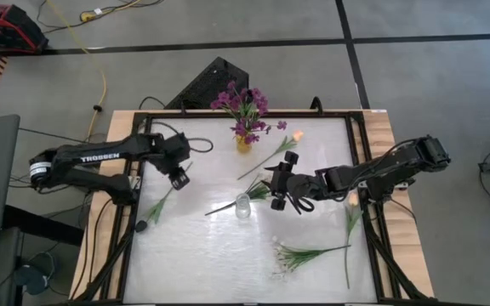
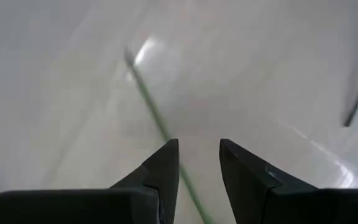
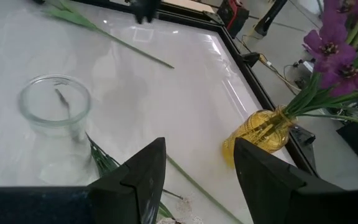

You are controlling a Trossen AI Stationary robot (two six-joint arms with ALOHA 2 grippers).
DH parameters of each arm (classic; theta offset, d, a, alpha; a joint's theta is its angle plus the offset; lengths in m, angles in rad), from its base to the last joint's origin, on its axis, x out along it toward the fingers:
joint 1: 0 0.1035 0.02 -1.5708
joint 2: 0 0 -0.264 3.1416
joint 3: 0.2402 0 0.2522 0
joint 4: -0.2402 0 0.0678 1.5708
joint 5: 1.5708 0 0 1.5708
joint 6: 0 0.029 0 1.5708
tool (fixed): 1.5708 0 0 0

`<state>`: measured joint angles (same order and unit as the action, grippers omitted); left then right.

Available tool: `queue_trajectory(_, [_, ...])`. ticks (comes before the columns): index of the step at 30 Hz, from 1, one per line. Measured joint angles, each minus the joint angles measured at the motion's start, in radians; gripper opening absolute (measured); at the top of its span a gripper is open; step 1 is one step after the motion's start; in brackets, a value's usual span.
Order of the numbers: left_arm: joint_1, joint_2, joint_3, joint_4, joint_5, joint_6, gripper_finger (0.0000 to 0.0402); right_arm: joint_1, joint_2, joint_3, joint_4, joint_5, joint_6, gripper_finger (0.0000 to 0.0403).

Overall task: Sort flowers into vase by color
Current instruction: Put the black flower into the yellow vase

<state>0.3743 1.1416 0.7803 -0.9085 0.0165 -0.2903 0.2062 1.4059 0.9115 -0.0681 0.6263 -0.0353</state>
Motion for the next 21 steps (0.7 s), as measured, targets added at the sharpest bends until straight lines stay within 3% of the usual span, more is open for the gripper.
queue_trajectory(11, [-0.165, 0.001, -0.217, -0.003, 0.041, -0.341, 0.0104, -0.036, 0.000, 0.000, 0.000, -0.087, -0.008, 0.0214])
queue_trajectory(21, [-0.262, 0.002, -0.311, 0.074, -0.022, -0.477, 0.0104, -0.050, 0.000, 0.000, 0.002, -0.106, -0.014, 0.0214])
